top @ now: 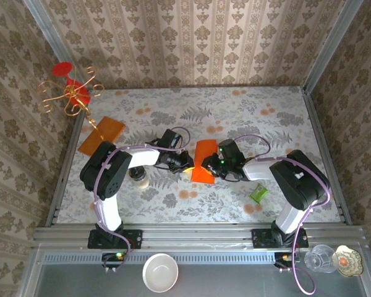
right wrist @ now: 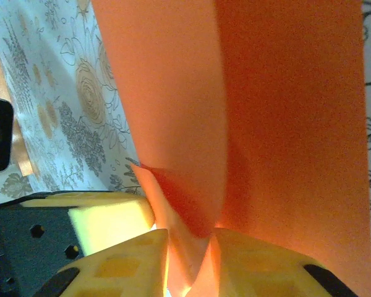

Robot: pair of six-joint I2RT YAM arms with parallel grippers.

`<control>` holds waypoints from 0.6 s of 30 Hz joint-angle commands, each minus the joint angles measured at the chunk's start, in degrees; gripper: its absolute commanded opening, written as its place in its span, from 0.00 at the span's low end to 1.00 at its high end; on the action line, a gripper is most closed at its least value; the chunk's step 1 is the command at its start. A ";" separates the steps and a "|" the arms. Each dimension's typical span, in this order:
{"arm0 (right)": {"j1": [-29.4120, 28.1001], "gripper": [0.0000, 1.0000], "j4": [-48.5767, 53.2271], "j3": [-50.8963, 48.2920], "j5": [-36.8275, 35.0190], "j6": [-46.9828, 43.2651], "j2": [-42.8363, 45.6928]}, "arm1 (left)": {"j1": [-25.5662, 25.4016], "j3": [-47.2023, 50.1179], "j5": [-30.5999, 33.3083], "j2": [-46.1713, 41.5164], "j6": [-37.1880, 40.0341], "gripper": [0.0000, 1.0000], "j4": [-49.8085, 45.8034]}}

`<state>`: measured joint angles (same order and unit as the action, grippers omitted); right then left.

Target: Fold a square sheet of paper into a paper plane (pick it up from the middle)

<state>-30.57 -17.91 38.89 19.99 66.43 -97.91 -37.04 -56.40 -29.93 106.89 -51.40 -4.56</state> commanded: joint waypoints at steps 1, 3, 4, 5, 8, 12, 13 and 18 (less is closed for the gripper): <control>-0.63 0.22 -2.09 0.86 0.58 0.46 -1.13 | 0.04 -0.36 0.92 0.62 0.77 0.16 -2.47; -0.72 0.16 -2.47 0.83 0.50 -0.26 -1.08 | 0.10 -0.33 0.74 0.05 0.68 0.16 -2.50; -0.72 0.12 -2.48 0.83 0.36 -0.78 -0.84 | 0.25 -0.20 0.81 -0.50 0.63 0.16 -2.61; -0.72 0.10 -2.46 0.77 0.24 -1.29 -0.46 | 0.45 -0.12 0.72 -1.09 0.60 0.16 -2.69; -0.72 0.04 -2.55 0.40 -0.35 -3.77 2.13 | 1.79 1.21 0.36 -4.64 0.02 0.20 -2.03; -0.05 0.02 -3.98 -0.77 -0.21 -6.88 7.72 | 4.49 4.24 -1.89 -11.70 -2.32 0.34 1.35; 0.26 0.02 -5.06 -1.24 0.58 -7.34 9.30 | 5.13 4.90 -2.69 -13.40 -2.77 0.39 2.27; 2.30 0.02 -11.07 -2.72 6.55 -6.44 14.81 | 6.71 7.29 -9.37 -19.26 -6.35 0.67 8.81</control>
<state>-29.30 -24.05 37.45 22.52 61.19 -85.67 -30.48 -50.65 -33.47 89.89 -55.20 -0.73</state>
